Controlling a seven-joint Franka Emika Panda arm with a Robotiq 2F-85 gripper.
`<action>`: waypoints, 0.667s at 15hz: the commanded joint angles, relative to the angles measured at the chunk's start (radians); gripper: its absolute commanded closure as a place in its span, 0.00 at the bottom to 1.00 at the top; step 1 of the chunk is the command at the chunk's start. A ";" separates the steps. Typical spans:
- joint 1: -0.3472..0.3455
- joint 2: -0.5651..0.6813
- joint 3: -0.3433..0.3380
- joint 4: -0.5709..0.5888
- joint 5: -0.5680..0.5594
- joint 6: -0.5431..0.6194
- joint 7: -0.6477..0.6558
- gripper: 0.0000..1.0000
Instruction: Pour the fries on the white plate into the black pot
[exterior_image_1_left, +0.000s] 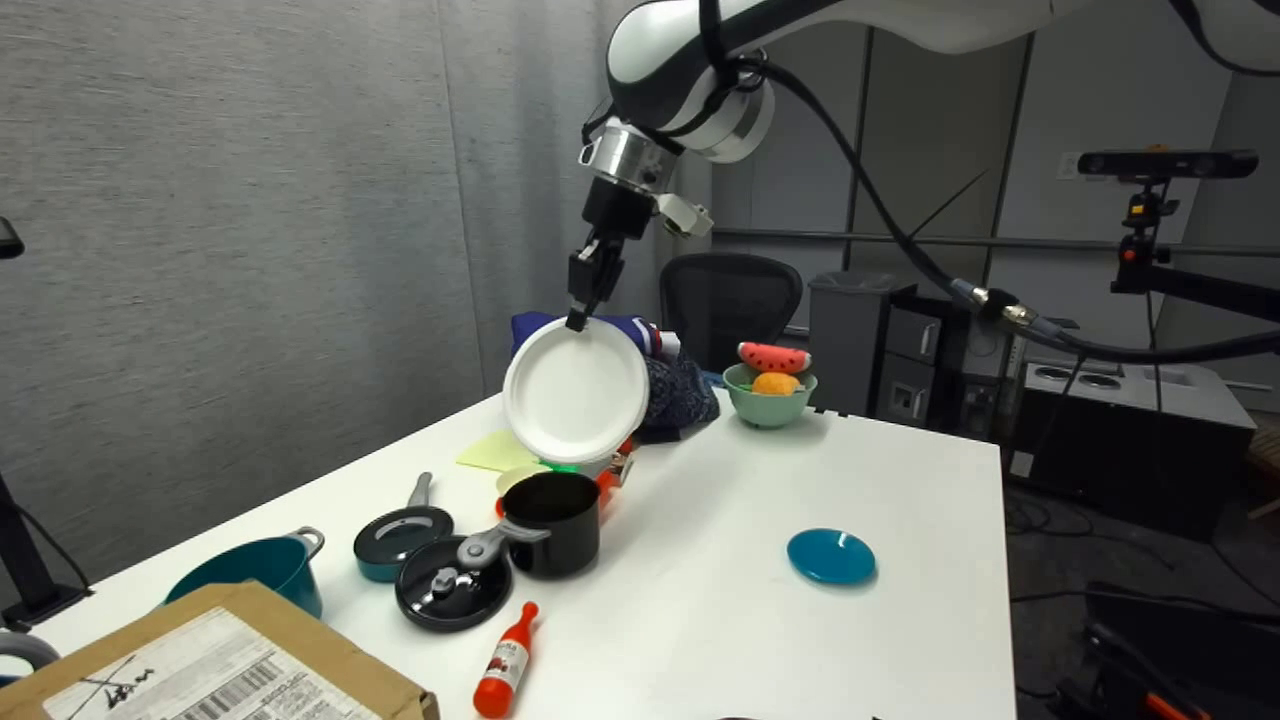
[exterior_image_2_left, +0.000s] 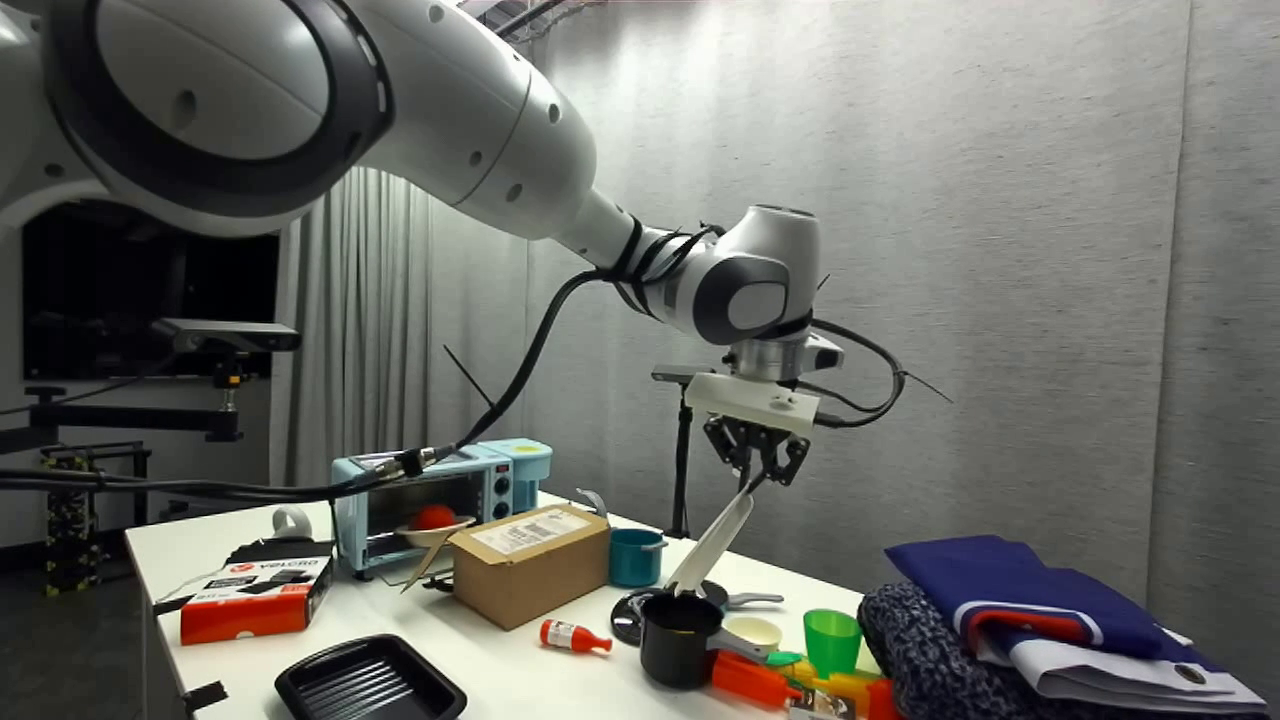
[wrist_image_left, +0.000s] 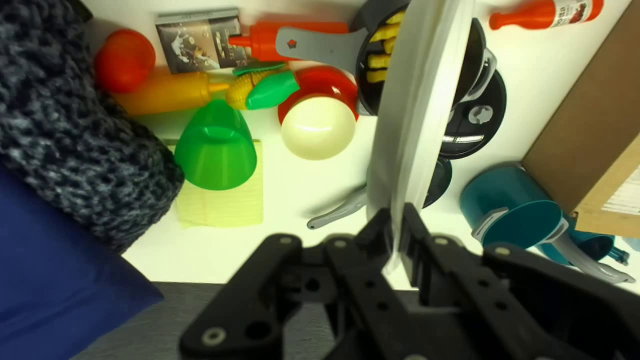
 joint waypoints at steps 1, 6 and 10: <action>-0.071 -0.076 -0.006 -0.048 0.081 -0.151 -0.068 0.98; -0.127 -0.079 -0.062 -0.054 0.121 -0.415 -0.126 0.98; -0.161 -0.049 -0.090 -0.070 0.172 -0.515 -0.230 0.98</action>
